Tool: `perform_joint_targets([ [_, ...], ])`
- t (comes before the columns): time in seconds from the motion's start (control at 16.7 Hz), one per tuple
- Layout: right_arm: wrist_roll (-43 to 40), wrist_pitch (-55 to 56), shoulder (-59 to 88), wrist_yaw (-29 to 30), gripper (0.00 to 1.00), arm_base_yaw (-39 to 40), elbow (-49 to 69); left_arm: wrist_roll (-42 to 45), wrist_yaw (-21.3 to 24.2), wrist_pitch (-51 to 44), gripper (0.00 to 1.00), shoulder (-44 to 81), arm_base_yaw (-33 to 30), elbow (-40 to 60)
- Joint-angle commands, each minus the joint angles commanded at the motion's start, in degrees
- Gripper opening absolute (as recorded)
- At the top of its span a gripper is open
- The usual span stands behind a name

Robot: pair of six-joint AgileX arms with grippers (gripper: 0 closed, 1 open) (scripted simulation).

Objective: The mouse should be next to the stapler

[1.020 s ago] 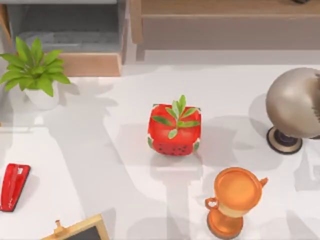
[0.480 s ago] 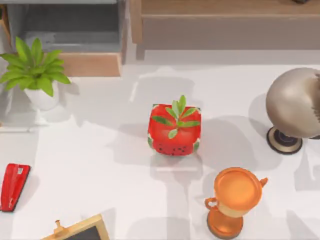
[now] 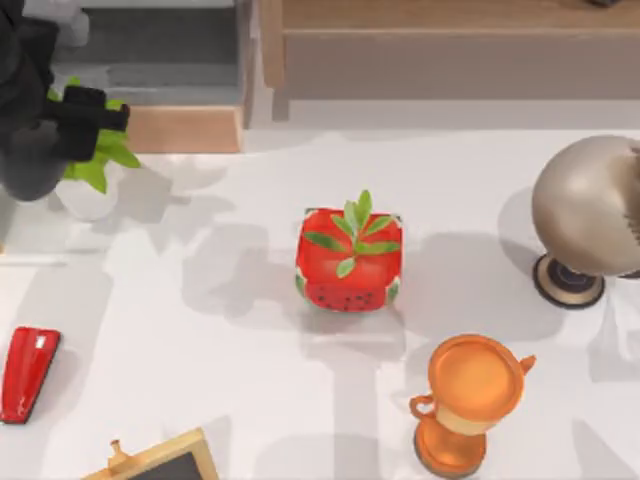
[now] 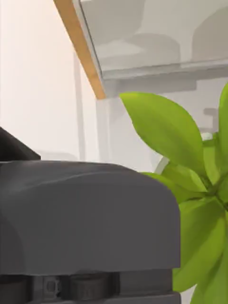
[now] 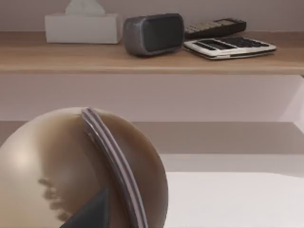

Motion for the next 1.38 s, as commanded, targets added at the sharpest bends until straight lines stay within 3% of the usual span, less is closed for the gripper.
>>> perform_joint_targets([
  [0.66, 0.0, 0.0, 0.0, 0.0, 1.0, 0.0, 0.0, -18.5, 4.9, 11.8, 0.0, -7.2, -12.8, -30.2],
  [1.38, 0.0, 0.0, 0.0, 0.0, 1.0, 0.0, 0.0, -20.7, 5.6, 13.2, 0.0, -7.1, -13.3, -32.9],
])
